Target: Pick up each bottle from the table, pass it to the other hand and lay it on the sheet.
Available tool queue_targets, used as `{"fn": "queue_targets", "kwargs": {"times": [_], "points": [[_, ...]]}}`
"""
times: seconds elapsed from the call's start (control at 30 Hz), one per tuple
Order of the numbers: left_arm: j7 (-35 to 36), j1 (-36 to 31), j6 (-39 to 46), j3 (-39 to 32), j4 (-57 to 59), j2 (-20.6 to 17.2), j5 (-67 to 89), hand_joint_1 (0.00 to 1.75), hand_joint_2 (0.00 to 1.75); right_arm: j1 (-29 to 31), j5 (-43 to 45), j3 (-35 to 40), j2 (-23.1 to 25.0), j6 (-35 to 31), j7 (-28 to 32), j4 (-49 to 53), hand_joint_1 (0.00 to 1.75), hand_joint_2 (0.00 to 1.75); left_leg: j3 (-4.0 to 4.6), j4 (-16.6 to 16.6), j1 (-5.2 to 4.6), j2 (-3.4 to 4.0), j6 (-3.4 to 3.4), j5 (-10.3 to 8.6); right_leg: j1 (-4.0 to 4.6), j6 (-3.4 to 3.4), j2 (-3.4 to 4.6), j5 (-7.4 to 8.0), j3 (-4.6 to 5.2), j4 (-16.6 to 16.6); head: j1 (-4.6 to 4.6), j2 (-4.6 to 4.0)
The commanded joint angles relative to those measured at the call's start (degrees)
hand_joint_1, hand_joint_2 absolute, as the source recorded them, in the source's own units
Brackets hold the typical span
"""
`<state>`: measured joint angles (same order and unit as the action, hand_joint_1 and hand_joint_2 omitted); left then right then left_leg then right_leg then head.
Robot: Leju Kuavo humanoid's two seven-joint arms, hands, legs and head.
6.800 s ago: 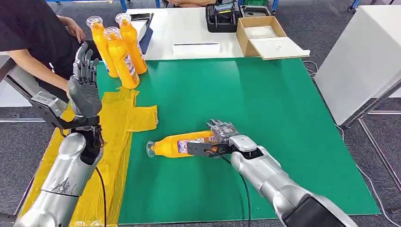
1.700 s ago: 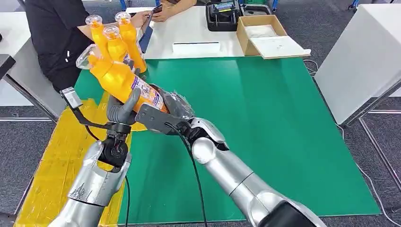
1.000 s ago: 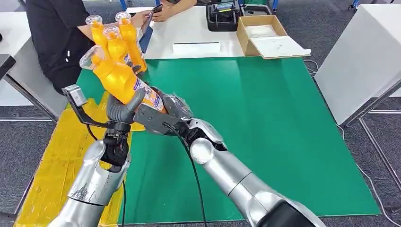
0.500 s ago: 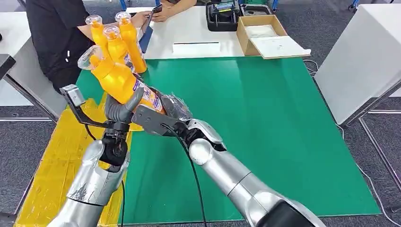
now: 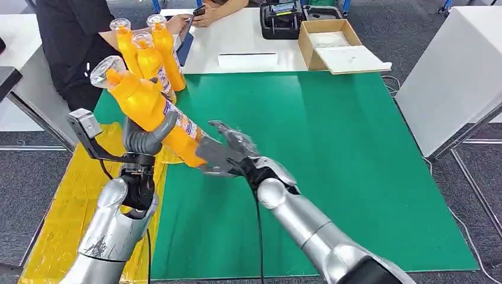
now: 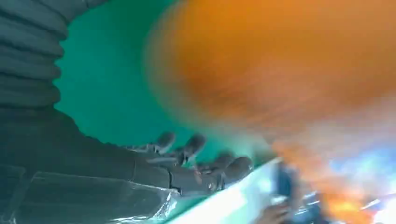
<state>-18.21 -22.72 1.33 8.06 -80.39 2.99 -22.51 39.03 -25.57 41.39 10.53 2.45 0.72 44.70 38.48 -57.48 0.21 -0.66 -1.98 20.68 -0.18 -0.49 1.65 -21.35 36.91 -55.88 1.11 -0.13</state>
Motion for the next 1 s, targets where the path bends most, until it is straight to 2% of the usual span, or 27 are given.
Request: {"fn": "queue_targets", "kwargs": {"times": [0.03, 0.13, 0.2, 0.23, 0.27, 0.33, 0.37, 0.4, 0.43, 0.47, 0.53, 0.6, 0.63, 0.73, 0.87, 0.9, 1.0], "points": [[-0.8, -2.34, 1.52, -2.56, 3.55, -2.89, 5.42, 1.75, 1.75, -14.57, -1.69, -18.23, -16.35, 2.02, -1.33, 26.59, 0.0, 0.0, -0.37, -0.01, -0.01, -0.46, 0.1, 0.14, 0.02, 0.07, -0.69, -0.28, -0.57, 0.05, 0.0, 0.0], [-1.64, -2.71, 2.6, -2.35, 4.44, -3.64, 7.52, 1.75, 1.75, -16.54, -1.39, -19.71, -18.53, 2.56, -1.24, 28.59, 0.0, 0.0, -0.13, 0.01, -0.06, -0.37, 0.06, 0.05, -0.06, 0.03, -0.5, -0.17, -0.28, 0.03, 0.02, 0.0], [-2.53, -2.8, 4.07, -2.26, 4.54, -3.93, 9.75, 1.75, 1.75, -16.76, -1.05, -19.95, -18.74, 2.84, -0.69, 28.4, 0.0, 0.0, -0.31, -0.05, -0.08, -0.46, 0.11, 0.18, -0.08, 0.04, -0.65, -0.31, -0.51, -0.02, 0.02, 0.0], [-3.43, -2.93, 7.6, -1.67, 4.65, -4.3, 13.89, 1.75, 1.75, -16.77, -1.03, -19.98, -18.6, 2.89, -0.55, 28.01, 0.0, 0.0, -0.64, -0.16, -0.13, -0.44, 0.19, 0.42, -0.1, 0.08, -0.79, -0.55, -0.87, -0.11, 0.02, 0.0], [-3.85, -3.11, 11.97, -1.0, 4.86, -4.94, 20.06, 1.75, 1.75, -16.92, -1.0, -19.77, -18.17, 3.08, -0.26, 27.53, 0.0, 0.0, -0.18, -0.03, -0.06, -0.21, 0.1, 0.14, -0.09, 0.0, -0.36, -0.19, -0.32, -0.02, 0.04, 0.0], [-2.71, -3.72, 19.56, 0.63, 6.58, -6.3, 32.25, 1.75, 1.75, -16.45, -1.11, -19.16, -17.86, 3.18, 0.19, 26.58, 0.0, 0.0, -0.23, -0.03, -0.09, -0.1, 0.1, 0.17, -0.13, -0.01, -0.29, -0.2, -0.3, -0.05, 0.02, 0.0], [-0.25, -4.97, 24.5, 2.12, 10.74, -7.91, 44.32, 1.75, 1.75, -15.7, -1.05, -18.65, -17.51, 3.24, 0.58, 25.69, 0.0, 0.0, -0.3, -0.03, -0.09, -0.13, 0.12, 0.19, -0.13, -0.02, -0.33, -0.23, -0.38, -0.06, 0.02, 0.0], [-0.44, -5.17, 24.41, 1.74, 11.65, -7.77, 44.46, 1.75, 1.75, -15.42, -1.11, -18.57, -17.34, 3.15, 0.5, 25.42, 0.0, 0.0, -0.15, 0.0, -0.06, 0.04, 0.06, 0.13, -0.11, -0.02, -0.09, -0.09, -0.19, -0.01, 0.02, 0.0], [1.48, -6.48, 26.21, 3.11, 16.34, -9.1, 53.31, 1.75, 1.75, -14.33, -0.58, -17.98, -17.4, 3.73, 0.81, 24.51, 0.0, 0.0, -0.26, -0.02, -0.08, 0.05, 0.08, 0.19, -0.13, -0.02, -0.14, -0.16, -0.29, -0.06, 0.04, 0.0], [1.72, -7.83, 26.47, 3.25, 21.09, -9.51, 56.39, 1.75, 1.75, -13.02, -0.07, -17.51, -17.36, 4.09, 1.05, 23.25, 0.0, 0.0, -0.17, 0.02, -0.05, 0.15, 0.02, 0.14, -0.12, -0.02, 0.05, -0.07, -0.16, -0.01, 0.04, 0.0], [0.26, -9.92, 26.39, 3.86, 27.82, -10.01, 57.6, 1.75, 1.75, -10.58, 0.74, -16.74, -17.17, 4.71, 1.44, 20.93, 0.0, 0.0, -0.37, 0.02, -0.08, 0.14, 0.11, 0.16, -0.13, -0.03, -0.08, -0.16, -0.34, -0.08, 0.04, 0.0], [2.85, -12.02, 35.24, 8.72, 37.87, -12.14, 70.55, 1.75, 1.75, -6.73, 2.29, -15.38, -16.6, 6.16, 2.42, 17.01, 0.0, 0.0, -0.24, 0.03, -0.08, 0.25, 0.04, 0.06, -0.1, 0.0, 0.09, -0.05, -0.17, -0.06, 0.02, 0.0], [2.36, -12.26, 37.84, 9.35, 42.26, -11.69, 71.99, 1.75, 1.75, -4.69, 2.9, -14.51, -16.07, 6.31, 2.89, 14.58, 0.0, 0.0, -0.21, 0.04, -0.05, 0.33, 0.04, 0.06, -0.07, 0.0, 0.19, -0.02, -0.15, -0.05, 0.02, 0.0], [5.17, -12.57, 38.67, 11.87, 46.73, -12.3, 78.45, 1.75, 1.75, -3.07, 3.51, -13.54, -15.71, 6.81, 3.54, 12.9, 0.0, 0.0, -0.22, 0.04, -0.03, 0.5, 0.08, 0.06, -0.05, -0.04, 0.32, 0.04, -0.14, -0.04, 0.02, 0.0], [5.27, -10.32, 38.67, 9.84, 48.55, -12.09, 83.2, 1.75, 1.75, -0.94, 4.43, -12.06, -15.22, 7.31, 4.18, 10.95, 0.0, 0.0, -0.25, 0.05, -0.05, 0.51, 0.12, 0.04, -0.06, -0.04, 0.35, 0.03, -0.14, -0.04, 0.04, 0.0], [5.78, -9.52, 38.67, 11.28, 48.34, -12.78, 82.25, 1.75, 1.75, 1.11, 10.83, -5.73, -17.32, 4.44, 2.88, 10.73, 0.0, 0.0, -0.42, 0.03, -0.06, 0.59, 0.17, 0.14, -0.07, -0.04, 0.36, -0.05, -0.29, -0.07, 0.02, 0.0], [5.81, -9.14, 38.67, 10.54, 49.78, -12.36, 83.95, 1.75, 1.75, 1.4, 10.6, -6.03, -16.97, 4.96, 3.14, 10.19, 0.0, 0.0, -0.33, -0.02, -0.04, 0.55, 0.17, 0.16, -0.04, -0.03, 0.33, -0.07, -0.25, -0.09, 0.02, 0.0]]}}
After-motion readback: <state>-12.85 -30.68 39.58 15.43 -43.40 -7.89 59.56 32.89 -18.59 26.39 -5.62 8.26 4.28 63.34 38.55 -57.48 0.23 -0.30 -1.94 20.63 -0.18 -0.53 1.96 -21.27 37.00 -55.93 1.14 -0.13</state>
